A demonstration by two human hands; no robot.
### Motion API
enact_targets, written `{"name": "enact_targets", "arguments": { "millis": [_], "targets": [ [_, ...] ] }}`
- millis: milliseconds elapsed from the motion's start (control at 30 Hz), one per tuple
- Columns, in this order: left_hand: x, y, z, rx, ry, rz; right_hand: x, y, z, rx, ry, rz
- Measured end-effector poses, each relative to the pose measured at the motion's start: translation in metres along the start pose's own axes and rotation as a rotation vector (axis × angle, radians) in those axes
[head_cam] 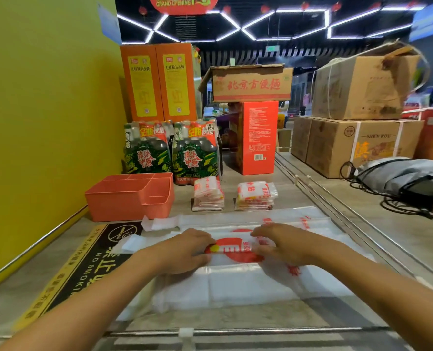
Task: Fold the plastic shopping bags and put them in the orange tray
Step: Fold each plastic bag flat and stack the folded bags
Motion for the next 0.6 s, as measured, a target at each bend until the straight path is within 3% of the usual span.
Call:
{"name": "enact_targets", "arguments": {
  "millis": [300, 433, 600],
  "targets": [
    [0.016, 0.001, 0.001, -0.033, 0.234, 0.107, -0.018, -0.040, 0.032, 0.203, 0.074, -0.056],
    [0.025, -0.003, 0.001, -0.014, 0.334, 0.080, -0.014, -0.038, 0.036, 0.222, 0.195, -0.062],
    [0.018, 0.000, -0.001, -0.016, 0.320, 0.090, -0.017, -0.040, 0.039, 0.221, 0.222, -0.172]
  ]
}}
Point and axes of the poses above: each hand's wrist, its own z-axis towards the middle knuckle, its own x-axis out of the back of the hand, y = z × x, the point moved 10 cm from there along z, towards the middle knuckle, and after that the axes turned 11 degrees about z, right-handed, at the moved point
